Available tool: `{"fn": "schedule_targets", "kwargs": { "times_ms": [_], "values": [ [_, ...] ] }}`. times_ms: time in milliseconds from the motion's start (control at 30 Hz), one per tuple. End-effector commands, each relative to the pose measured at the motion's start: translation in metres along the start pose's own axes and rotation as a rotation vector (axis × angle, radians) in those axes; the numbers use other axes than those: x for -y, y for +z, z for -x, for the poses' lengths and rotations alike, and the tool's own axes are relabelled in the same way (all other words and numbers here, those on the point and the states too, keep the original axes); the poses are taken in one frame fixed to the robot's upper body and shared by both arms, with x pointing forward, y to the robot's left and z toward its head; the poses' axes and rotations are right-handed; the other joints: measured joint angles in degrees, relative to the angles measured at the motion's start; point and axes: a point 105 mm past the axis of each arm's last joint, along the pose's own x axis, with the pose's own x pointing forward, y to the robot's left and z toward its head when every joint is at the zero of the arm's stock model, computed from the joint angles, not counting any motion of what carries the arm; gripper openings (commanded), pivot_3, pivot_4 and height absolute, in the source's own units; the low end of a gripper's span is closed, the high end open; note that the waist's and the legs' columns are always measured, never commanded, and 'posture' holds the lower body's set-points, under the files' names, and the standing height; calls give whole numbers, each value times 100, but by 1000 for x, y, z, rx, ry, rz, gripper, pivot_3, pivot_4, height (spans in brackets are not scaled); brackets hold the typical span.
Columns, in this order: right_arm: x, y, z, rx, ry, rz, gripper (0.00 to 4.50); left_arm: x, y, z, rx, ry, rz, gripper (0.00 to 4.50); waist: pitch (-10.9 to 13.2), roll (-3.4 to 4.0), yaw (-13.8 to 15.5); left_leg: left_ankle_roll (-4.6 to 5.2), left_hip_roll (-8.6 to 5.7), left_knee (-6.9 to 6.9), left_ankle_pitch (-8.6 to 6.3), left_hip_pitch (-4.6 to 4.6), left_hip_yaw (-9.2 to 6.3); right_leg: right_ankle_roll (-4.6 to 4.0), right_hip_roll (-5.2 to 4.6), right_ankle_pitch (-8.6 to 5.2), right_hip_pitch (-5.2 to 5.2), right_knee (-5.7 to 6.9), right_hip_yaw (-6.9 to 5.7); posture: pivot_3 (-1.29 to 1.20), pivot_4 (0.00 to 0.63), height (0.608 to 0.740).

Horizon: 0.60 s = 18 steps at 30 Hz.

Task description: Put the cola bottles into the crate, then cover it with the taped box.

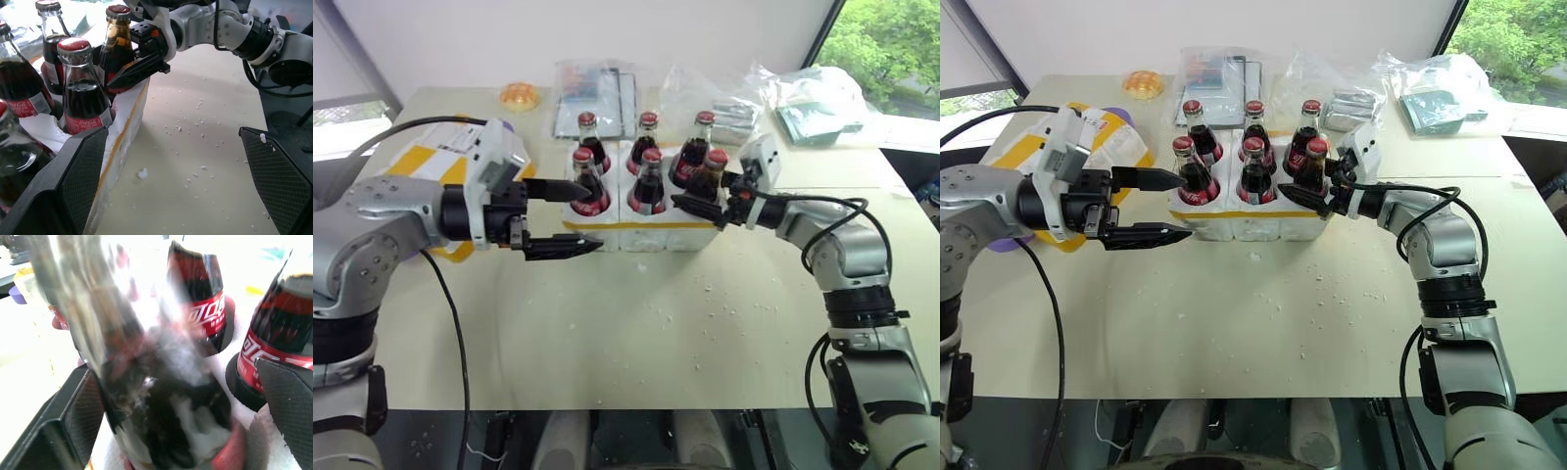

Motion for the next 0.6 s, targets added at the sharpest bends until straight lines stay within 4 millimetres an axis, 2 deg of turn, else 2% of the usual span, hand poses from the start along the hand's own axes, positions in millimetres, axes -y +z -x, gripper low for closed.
{"fn": "schedule_targets", "kwargs": {
  "times_ms": [33, 167, 267, 367, 467, 533, 600],
  "values": [
    [2, 8, 0, 28, -3, 22, 4449, 1, 1, 7, -5, 55, -28, 4500, 0, 0, -4, 0, 0, 0, 0, 0, 1, 0, 0, 0, 0, 0, 1, 0, 150, 737],
    [11, 25, 23, 42, -26, 85, 4449, -12, -11, 18, -30, 227, -42, 4500, 1, 1, 13, 0, 0, 0, 0, -1, 0, 0, 0, 0, 0, 0, 1, 0, 150, 737],
    [15, 46, 50, 61, -33, 129, 4449, -27, -17, 39, -66, 430, -70, 4500, 1, 2, 59, 0, -1, 0, 0, -5, 0, 0, -1, 0, -2, -3, 1, 0, 150, 737],
    [12, 65, 80, 64, -2, 158, 4449, -31, -25, 63, -119, 583, -87, 4500, 1, 2, 50, 0, -1, -3, -1, -7, 0, -1, -2, 0, -2, -8, 0, 0, 150, 737],
    [4, 75, 111, 7, 56, 224, 4449, -27, -43, 92, -272, 738, -147, 4500, 1, 2, 24, 0, 0, -8, -1, -6, 1, -2, -2, -1, -2, -10, 0, 0, 150, 737],
    [-1, 84, 122, -3, 87, 237, 4449, -25, -56, 109, -379, 823, -177, 4500, 1, 2, 3, 0, 2, -10, -1, 0, 5, -13, -2, -7, -2, -8, 2, 0, 150, 737],
    [-10, 98, 128, 21, 140, 232, 4449, -21, -72, 130, -560, 886, -286, 4500, 1, 3, -24, 0, 6, -9, -2, 5, 12, -24, -2, -12, -3, -9, 4, 0, 150, 737]
  ]
}}
